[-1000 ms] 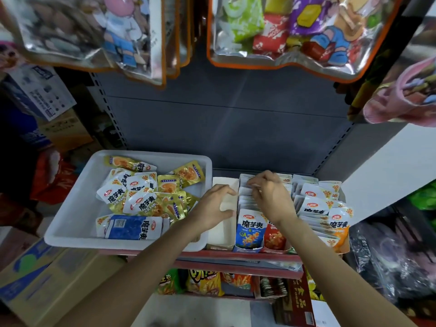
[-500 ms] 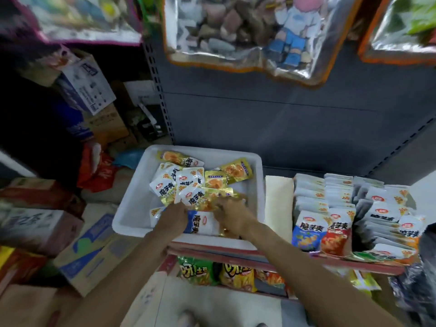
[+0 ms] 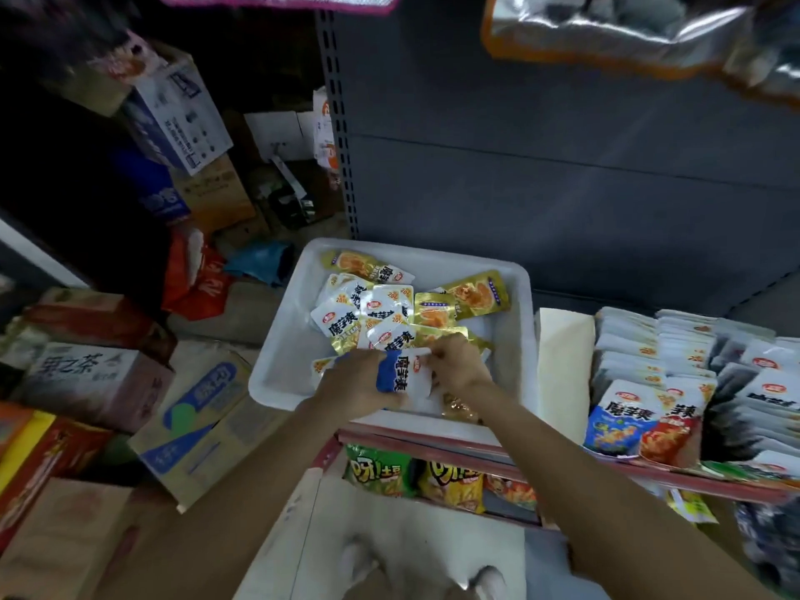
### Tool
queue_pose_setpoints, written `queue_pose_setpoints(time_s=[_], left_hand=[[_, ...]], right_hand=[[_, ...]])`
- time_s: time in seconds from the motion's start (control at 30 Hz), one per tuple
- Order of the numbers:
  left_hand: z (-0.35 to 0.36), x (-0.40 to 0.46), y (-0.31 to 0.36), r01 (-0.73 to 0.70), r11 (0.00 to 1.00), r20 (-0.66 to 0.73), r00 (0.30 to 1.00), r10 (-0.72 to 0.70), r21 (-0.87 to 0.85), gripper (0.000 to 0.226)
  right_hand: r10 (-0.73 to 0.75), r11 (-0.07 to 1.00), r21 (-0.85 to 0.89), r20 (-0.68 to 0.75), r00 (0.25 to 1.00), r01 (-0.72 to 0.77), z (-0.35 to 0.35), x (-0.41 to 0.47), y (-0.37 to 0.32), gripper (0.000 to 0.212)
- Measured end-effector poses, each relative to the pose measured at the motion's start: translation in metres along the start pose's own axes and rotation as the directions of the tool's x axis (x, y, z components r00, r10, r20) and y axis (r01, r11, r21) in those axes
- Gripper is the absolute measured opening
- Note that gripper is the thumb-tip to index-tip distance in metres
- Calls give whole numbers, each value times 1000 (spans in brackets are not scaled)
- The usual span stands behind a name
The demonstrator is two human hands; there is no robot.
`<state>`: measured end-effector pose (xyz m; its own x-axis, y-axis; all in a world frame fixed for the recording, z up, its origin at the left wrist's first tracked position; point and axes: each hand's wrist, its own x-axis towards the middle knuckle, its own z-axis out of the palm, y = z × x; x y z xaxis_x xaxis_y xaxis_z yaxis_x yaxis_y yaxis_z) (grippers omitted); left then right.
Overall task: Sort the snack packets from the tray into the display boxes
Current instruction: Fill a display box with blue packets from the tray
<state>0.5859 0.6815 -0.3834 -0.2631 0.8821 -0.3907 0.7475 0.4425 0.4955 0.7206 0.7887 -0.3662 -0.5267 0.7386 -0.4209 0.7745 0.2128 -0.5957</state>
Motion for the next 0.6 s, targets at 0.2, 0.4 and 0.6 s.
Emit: queue_pose_setpoints(time_s=[0.2,0.4,0.6], left_hand=[[-4,2,39,-77,984,-159,982,102,159,63],[-16,0,87,-228,973,-492,845,209,21,12],[-13,7,154,-394,919,-499,796,341,0,17]], right_hand=[[32,967,254,-112,993,-3,-35,-19,-7,26],[7,718,693,-92,996,59,-84,-39,3,24],[-297,884,226,-404,865,409,-138,-64,46,25]])
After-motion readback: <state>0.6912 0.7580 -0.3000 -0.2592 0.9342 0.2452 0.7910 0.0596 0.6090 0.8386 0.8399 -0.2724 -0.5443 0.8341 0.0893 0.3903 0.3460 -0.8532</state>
